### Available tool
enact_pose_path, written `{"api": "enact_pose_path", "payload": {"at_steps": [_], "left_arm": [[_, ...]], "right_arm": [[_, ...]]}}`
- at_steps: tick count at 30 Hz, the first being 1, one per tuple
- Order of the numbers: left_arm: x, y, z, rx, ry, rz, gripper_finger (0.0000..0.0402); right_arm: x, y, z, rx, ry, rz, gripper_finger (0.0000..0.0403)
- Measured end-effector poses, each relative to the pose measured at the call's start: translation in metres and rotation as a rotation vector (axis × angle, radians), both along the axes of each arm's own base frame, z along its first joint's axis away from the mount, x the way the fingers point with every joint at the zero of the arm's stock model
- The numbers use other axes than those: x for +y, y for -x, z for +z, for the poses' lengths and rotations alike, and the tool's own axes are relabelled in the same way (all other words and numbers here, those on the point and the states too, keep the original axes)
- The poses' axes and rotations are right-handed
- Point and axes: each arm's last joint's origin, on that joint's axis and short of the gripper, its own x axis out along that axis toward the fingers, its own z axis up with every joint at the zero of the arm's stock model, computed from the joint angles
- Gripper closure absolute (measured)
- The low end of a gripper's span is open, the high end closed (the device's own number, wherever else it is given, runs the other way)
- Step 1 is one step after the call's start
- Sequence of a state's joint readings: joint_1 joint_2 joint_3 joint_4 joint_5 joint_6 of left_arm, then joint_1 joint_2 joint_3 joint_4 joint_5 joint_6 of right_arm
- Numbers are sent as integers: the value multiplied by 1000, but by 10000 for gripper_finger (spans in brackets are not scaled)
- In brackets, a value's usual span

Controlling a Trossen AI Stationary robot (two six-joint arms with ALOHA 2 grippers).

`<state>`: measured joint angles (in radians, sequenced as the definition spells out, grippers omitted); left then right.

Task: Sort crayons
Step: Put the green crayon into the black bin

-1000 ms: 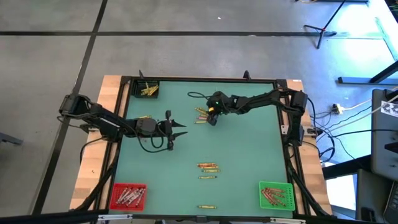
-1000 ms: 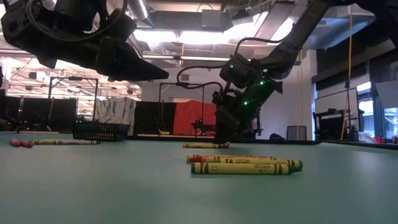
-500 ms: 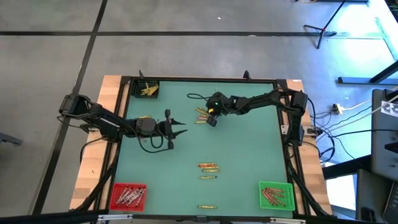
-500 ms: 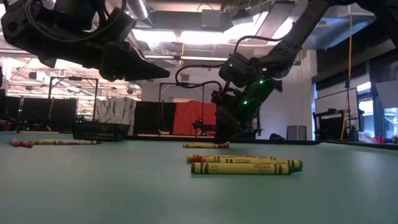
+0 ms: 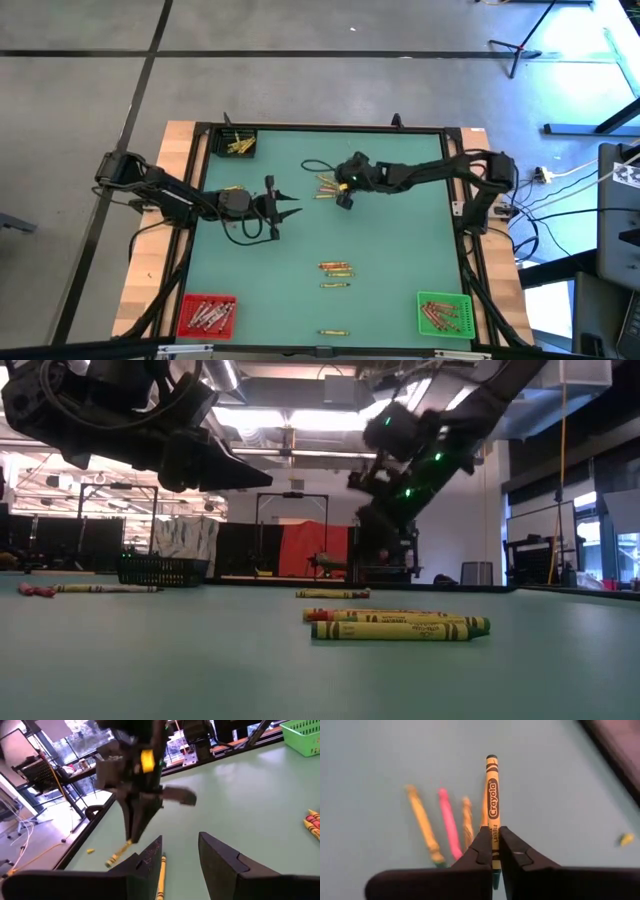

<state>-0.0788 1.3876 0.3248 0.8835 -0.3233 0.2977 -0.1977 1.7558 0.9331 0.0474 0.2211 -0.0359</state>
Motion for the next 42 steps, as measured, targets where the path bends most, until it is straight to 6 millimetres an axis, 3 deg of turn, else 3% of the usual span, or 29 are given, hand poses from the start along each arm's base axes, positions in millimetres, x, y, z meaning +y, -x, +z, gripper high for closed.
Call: {"api": "enact_pose_path", "payload": {"at_steps": [7,12,18,24,36,42], "left_arm": [[9,-1,-1,-12,88,-11,268],[17,-1,-2,-18,169,3,227],[18,-1,-1,-31,251,-41,217],[17,-6,6,-72,288,-60,217],[17,-37,15,-86,301,-98,221],[14,-40,15,-60,305,-102,259]], "right_arm": [[39,10,6,-201,86,158,399],[59,14,11,-294,140,250,394],[76,9,21,-396,157,356,393],[82,8,25,-441,151,400,392],[82,8,25,-449,143,407,391],[82,8,25,-446,142,407,391]]}}
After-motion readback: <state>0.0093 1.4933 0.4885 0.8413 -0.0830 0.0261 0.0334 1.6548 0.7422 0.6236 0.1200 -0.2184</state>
